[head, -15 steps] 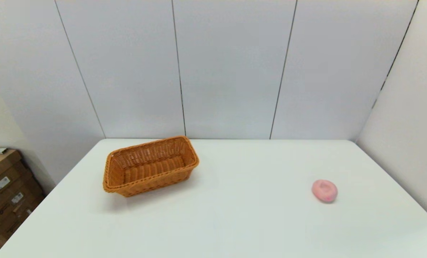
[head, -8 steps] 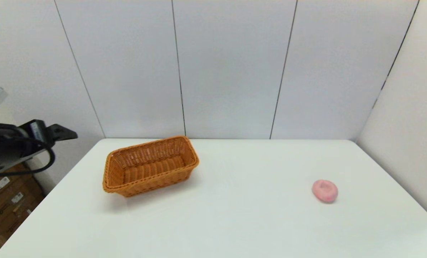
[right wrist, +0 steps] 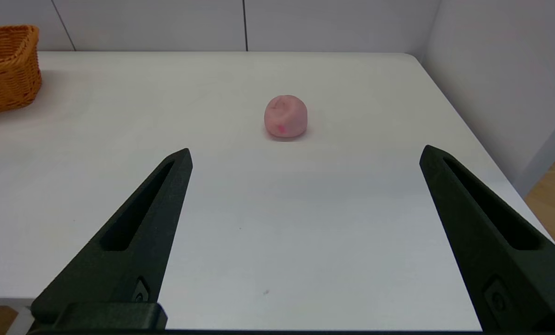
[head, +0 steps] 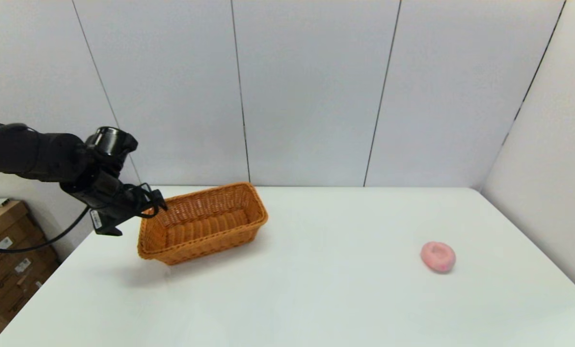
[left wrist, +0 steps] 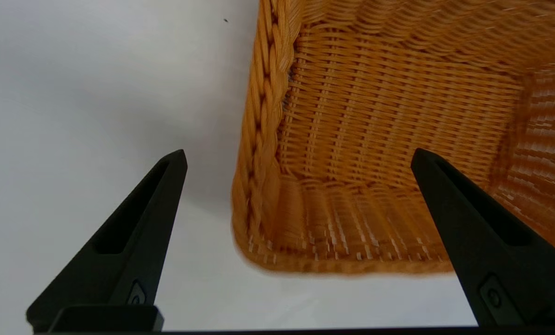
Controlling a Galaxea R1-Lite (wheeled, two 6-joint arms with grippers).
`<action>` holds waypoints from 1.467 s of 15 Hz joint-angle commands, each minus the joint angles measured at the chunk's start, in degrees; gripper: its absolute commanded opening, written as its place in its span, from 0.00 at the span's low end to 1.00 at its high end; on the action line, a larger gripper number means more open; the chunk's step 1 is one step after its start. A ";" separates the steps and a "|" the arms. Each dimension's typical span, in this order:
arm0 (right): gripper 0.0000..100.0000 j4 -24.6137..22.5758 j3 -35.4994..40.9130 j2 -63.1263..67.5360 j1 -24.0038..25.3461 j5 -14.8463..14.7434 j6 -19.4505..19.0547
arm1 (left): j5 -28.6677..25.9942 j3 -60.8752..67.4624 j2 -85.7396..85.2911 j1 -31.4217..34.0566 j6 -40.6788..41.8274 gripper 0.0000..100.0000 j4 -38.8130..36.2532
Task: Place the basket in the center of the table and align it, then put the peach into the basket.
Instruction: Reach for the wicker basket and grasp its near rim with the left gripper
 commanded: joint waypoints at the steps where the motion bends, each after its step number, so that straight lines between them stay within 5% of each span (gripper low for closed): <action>1: 1.00 -0.03 0.07 -0.01 0.02 0.00 -0.01 | -1.80 -6.15 14.14 0.73 -1.24 1.00 1.99; 6: 1.00 0.14 -0.02 -0.01 -0.06 0.00 -0.10 | -4.09 -7.38 18.01 3.19 1.31 1.00 2.16; 7: 1.00 0.23 -0.02 -0.01 0.02 0.00 -0.10 | -4.97 -7.91 17.92 3.54 2.01 0.00 2.69; 17: 1.00 0.50 -0.11 0.07 0.02 0.18 -0.62 | -8.57 -15.64 17.22 3.81 3.24 0.00 10.51; 22: 1.00 0.50 -0.11 0.07 0.02 0.44 -1.06 | -16.83 -18.72 16.25 3.90 2.10 0.00 15.08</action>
